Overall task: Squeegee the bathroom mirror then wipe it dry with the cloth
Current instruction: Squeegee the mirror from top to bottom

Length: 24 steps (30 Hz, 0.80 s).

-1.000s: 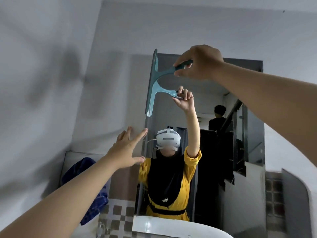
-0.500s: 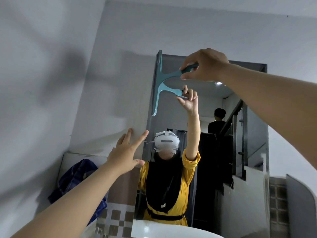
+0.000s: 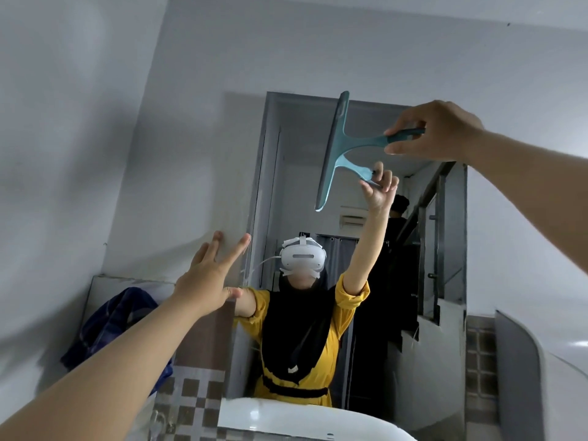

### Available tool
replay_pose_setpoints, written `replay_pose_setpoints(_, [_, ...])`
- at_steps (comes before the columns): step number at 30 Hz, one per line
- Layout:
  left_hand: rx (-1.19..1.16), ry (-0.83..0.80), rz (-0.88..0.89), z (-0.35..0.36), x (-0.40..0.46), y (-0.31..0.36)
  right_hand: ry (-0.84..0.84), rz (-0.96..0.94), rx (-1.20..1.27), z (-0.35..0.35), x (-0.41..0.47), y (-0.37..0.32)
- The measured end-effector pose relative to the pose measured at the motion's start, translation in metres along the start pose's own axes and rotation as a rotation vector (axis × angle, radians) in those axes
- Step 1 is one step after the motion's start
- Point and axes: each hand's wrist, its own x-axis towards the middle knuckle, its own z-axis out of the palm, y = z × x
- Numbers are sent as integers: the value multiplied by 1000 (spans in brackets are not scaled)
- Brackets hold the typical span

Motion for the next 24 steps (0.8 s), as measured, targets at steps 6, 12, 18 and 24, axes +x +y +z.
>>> replay_pose_setpoints(6, [32,6,-18,2,-1,3,-5,64,5,-16,-24,40])
replay_pose_setpoints(12, [39,15,-54,6,2,3,31,172,16,-24,-49,76])
replay_pose_setpoints(18, [55,20,-62,8,3,1,83,278,38,-28,-77,98])
replay_pose_setpoints(24, [59,20,-65,9,4,1,156,376,106,-11,-96,88])
